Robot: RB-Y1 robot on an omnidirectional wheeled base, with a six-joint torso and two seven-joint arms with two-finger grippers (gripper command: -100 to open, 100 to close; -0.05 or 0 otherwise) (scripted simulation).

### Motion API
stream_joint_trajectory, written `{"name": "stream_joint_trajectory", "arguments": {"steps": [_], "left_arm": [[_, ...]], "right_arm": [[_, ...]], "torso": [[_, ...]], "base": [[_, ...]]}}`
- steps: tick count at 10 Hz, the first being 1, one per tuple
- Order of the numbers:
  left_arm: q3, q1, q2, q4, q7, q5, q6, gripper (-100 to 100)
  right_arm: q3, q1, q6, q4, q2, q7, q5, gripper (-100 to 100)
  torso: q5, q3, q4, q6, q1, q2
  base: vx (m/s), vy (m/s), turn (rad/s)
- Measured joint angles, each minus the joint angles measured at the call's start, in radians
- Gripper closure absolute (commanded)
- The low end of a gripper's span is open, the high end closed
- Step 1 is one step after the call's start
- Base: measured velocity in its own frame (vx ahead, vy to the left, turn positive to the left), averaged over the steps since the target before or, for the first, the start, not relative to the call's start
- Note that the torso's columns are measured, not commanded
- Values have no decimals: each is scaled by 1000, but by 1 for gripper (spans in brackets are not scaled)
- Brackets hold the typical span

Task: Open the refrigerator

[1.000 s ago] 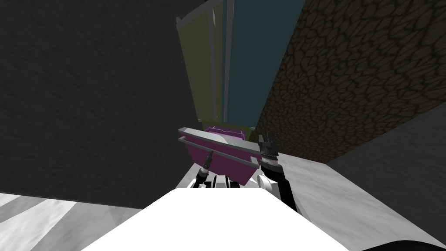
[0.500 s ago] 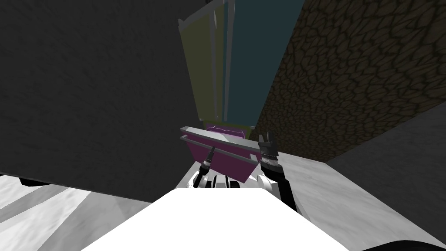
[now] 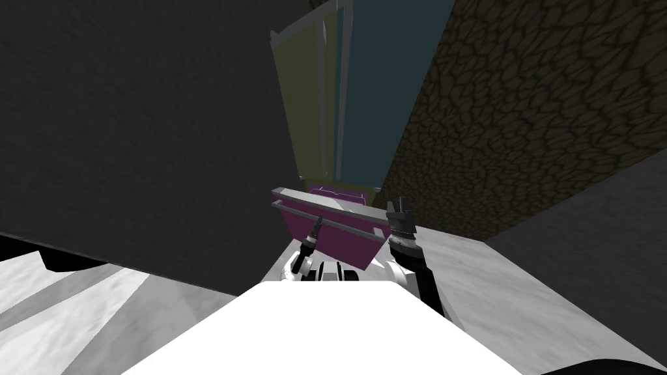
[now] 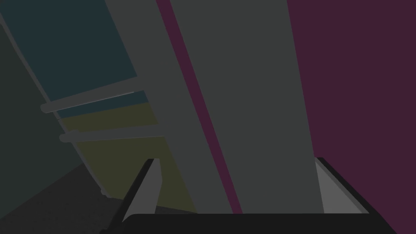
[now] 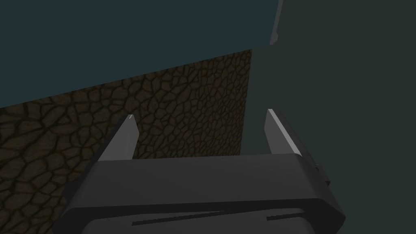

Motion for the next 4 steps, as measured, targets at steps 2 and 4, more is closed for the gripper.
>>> {"name": "stream_joint_trajectory", "arguments": {"steps": [2, 4], "left_arm": [[0, 3, 1, 3, 0, 0, 3, 0], [1, 4, 1, 4, 0, 0, 4, 0]], "right_arm": [[0, 0, 0, 0, 0, 0, 0, 0], [0, 0, 0, 0, 0, 0, 0, 0]], "torso": [[1, -2, -3, 0, 1, -3], [1, -2, -4, 0, 1, -4]], "base": [[0, 0, 0], [0, 0, 0]]}}
